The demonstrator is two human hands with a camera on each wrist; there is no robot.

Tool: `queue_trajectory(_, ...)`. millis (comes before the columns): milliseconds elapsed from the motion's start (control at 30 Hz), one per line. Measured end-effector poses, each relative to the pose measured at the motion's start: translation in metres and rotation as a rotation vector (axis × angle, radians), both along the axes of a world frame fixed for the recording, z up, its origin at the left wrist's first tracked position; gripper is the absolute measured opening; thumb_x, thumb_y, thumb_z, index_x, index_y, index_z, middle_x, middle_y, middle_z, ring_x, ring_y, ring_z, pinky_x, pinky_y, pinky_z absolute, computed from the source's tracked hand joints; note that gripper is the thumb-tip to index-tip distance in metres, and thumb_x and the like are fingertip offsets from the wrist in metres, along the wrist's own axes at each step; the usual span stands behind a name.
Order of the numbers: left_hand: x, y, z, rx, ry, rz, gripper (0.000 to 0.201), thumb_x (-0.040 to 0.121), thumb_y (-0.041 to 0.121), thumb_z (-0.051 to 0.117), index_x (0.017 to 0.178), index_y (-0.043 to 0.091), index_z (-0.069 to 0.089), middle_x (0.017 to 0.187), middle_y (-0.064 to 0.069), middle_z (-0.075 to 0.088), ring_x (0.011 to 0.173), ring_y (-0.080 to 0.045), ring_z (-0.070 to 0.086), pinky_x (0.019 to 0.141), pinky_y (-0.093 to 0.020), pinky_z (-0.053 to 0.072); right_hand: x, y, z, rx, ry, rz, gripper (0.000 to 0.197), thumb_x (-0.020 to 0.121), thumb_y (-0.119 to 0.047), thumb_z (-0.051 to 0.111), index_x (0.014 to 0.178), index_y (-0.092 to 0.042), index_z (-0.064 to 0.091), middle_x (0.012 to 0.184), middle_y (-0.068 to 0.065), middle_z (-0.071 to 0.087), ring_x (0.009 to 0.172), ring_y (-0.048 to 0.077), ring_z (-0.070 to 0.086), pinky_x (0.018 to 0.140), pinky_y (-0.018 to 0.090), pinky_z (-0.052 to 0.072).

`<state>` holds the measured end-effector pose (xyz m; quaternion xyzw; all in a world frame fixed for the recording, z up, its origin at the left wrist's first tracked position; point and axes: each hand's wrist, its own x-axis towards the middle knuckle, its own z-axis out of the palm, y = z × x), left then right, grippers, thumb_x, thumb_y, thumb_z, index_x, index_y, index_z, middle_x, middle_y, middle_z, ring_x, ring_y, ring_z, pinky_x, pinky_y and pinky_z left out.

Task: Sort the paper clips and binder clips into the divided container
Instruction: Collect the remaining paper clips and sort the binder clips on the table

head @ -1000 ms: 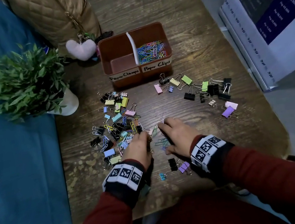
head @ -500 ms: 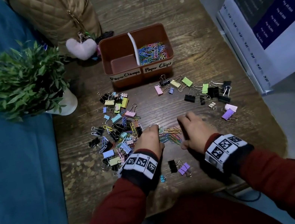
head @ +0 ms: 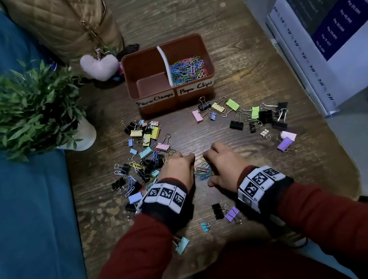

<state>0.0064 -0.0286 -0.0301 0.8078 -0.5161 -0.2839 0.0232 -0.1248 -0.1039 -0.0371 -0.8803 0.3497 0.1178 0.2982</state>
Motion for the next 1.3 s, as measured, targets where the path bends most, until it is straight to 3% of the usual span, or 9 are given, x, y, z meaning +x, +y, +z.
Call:
queue_trajectory(167,0.009,-0.012,0.000,-0.024,0.005,0.028,0.025,0.095,0.019,0.048,0.114,0.015,0.064,0.107,-0.014,0.059,0.097,-0.032,0.060,0.084,-0.038,0.051,-0.006,0.000,0.000,-0.053,0.013,-0.046,0.101,0.062,-0.042,0.082,0.142,-0.011,0.029,0.138,0.009,0.033,0.126,0.027,0.034,0.105,0.037,0.035)
queue_trajectory(333,0.018,-0.020,0.005,-0.139,0.077,0.199,0.032,0.094,0.014,0.050,0.122,0.022,0.062,0.117,-0.011,0.065,0.105,-0.029,0.060,0.092,-0.033,0.048,0.003,0.004,-0.001,-0.038,0.003,0.179,0.060,0.077,-0.015,0.070,0.133,-0.016,0.047,0.137,0.010,0.040,0.121,0.028,0.038,0.098,0.038,0.040)
queue_trajectory(467,0.021,-0.012,0.013,-0.139,0.073,0.234,0.052,0.089,0.014,0.059,0.137,0.029,0.045,0.125,-0.009,0.056,0.111,-0.027,0.055,0.098,-0.036,0.045,0.001,0.009,-0.003,-0.055,-0.024,0.282,0.034,0.080,-0.004,0.060,0.112,-0.017,0.063,0.110,0.006,0.052,0.102,0.026,0.049,0.082,0.038,0.048)
queue_trajectory(600,0.012,0.003,0.016,-0.036,0.094,0.225,0.038,0.085,0.016,0.066,0.122,0.024,0.059,0.118,-0.005,0.062,0.106,-0.022,0.060,0.096,-0.036,0.048,-0.003,0.014,0.001,-0.066,-0.046,0.286,0.027,0.079,0.002,0.055,0.102,-0.012,0.061,0.099,0.009,0.052,0.096,0.027,0.051,0.073,0.034,0.043)
queue_trajectory(833,-0.033,0.021,0.009,0.154,0.076,0.035,0.062,0.076,0.023,0.076,0.130,0.016,0.046,0.130,-0.006,0.040,0.112,-0.029,0.054,0.097,-0.039,0.047,-0.006,-0.009,0.005,0.148,0.011,-0.137,0.023,0.077,0.003,0.058,0.080,-0.017,0.070,0.079,0.003,0.070,0.074,0.019,0.066,0.063,0.018,0.043)
queue_trajectory(900,-0.037,0.018,0.006,0.139,0.078,0.025,0.057,0.079,0.020,0.073,0.129,0.014,0.046,0.129,-0.008,0.040,0.111,-0.030,0.054,0.096,-0.039,0.046,-0.011,-0.019,0.012,0.254,0.006,-0.248,0.023,0.076,0.007,0.061,0.074,-0.015,0.068,0.063,0.002,0.066,0.056,0.015,0.063,0.053,0.018,0.046)
queue_trajectory(1000,-0.032,0.011,0.004,0.096,0.116,0.050,0.040,0.083,0.018,0.068,0.120,0.012,0.055,0.121,-0.009,0.048,0.106,-0.031,0.057,0.093,-0.039,0.048,-0.015,-0.036,0.021,0.214,-0.014,-0.292,0.017,0.070,0.002,0.073,0.074,-0.014,0.071,0.064,-0.002,0.064,0.062,0.009,0.059,0.057,0.014,0.042)
queue_trajectory(1167,-0.031,-0.001,0.004,0.030,0.127,-0.019,0.020,0.089,0.015,0.059,0.108,0.015,0.066,0.108,-0.005,0.059,0.099,-0.026,0.060,0.087,-0.034,0.050,0.001,-0.081,0.055,0.270,-0.222,-0.481,0.020,0.070,0.004,0.074,0.073,-0.014,0.068,0.058,-0.007,0.057,0.046,-0.004,0.053,0.044,0.007,0.038)
queue_trajectory(1300,-0.032,0.000,0.005,-0.008,0.126,-0.019,0.025,0.089,0.021,0.060,0.113,0.016,0.065,0.113,-0.004,0.054,0.104,-0.024,0.057,0.091,-0.033,0.049,0.043,-0.129,0.095,0.244,-0.480,-0.573,0.021,0.065,0.009,0.075,0.072,-0.010,0.069,0.061,0.001,0.062,0.051,0.008,0.059,0.052,0.020,0.053)
